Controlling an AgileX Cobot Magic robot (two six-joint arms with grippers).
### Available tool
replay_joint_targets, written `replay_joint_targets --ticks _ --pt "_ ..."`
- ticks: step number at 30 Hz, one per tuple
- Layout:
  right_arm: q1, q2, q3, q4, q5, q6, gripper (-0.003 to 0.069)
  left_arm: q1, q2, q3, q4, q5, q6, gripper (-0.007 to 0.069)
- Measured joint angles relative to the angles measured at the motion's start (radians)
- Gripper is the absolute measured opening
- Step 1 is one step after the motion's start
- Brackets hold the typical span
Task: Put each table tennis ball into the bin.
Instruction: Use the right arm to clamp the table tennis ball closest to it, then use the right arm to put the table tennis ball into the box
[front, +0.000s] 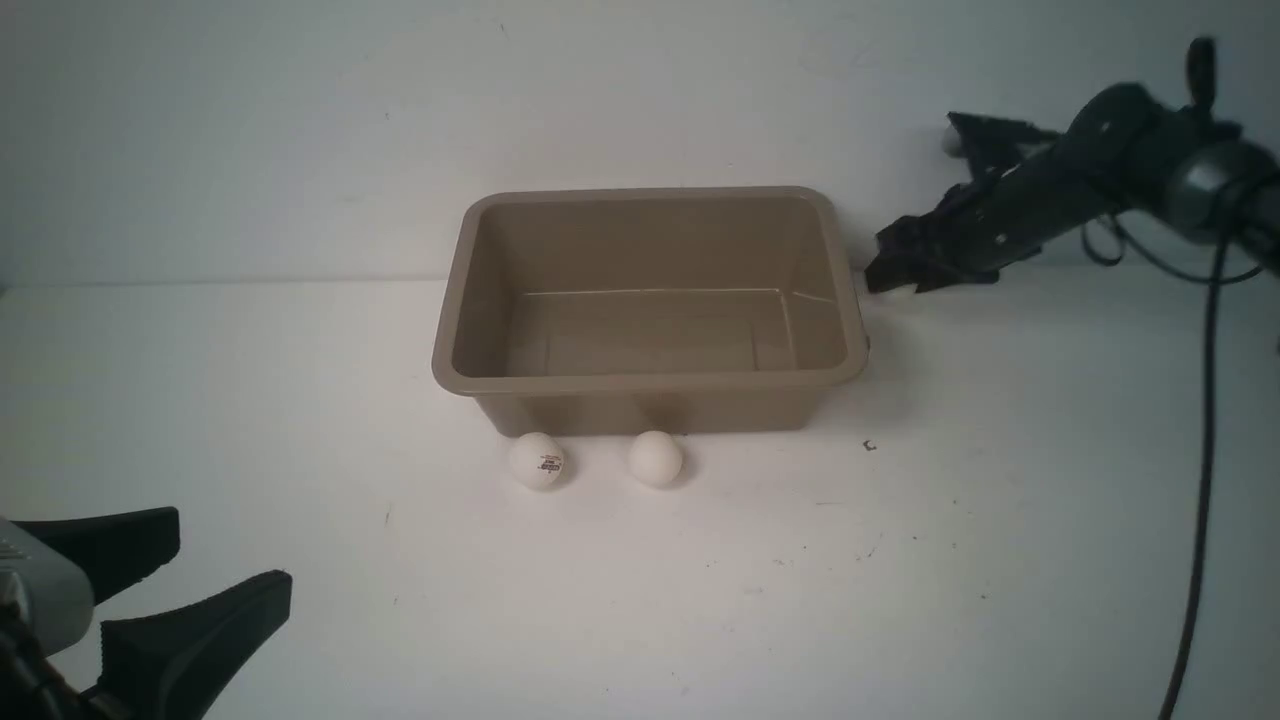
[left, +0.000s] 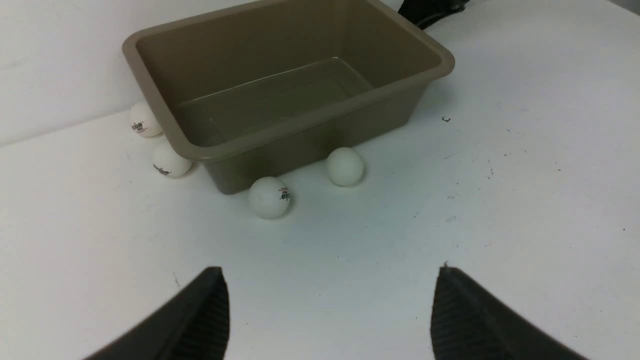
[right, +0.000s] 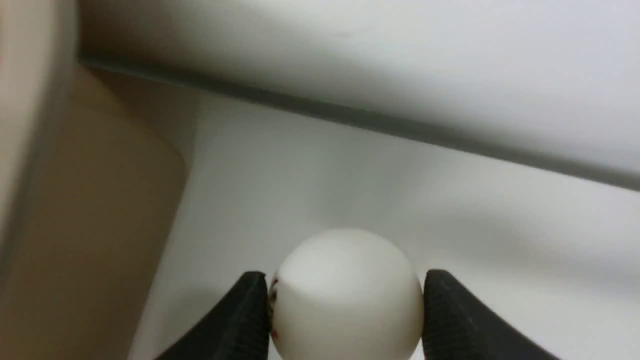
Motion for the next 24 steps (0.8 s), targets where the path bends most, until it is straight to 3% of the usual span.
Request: replay_joint_targets --ticks 5,8,11,15,24 --pt "-0.012 -0.134 0.0 -0.044 0.065 0.0 0.0358 0.0 0.0 0.0 0.0 0.0 0.0 0.0489" --pt "-0.006 -0.228 0.0 0.011 0.147 -0.004 0.0358 0.0 0.0 0.0 0.0 -0.001 0.0 0.0489" --pt "0.018 -0.269 -0.006 0.167 0.227 -0.063 0.0358 0.0 0.0 0.0 0.0 -0.001 0.0 0.0489" --pt "0.068 -0.247 -0.007 0.255 0.239 -0.109 0.0358 0.0 0.0 0.0 0.0 -0.009 0.0 0.0489" --pt "0.196 -0.095 -0.006 0.244 0.22 -0.246 0.0358 0.0 0.0 0.0 0.0 -0.019 0.0 0.0489"
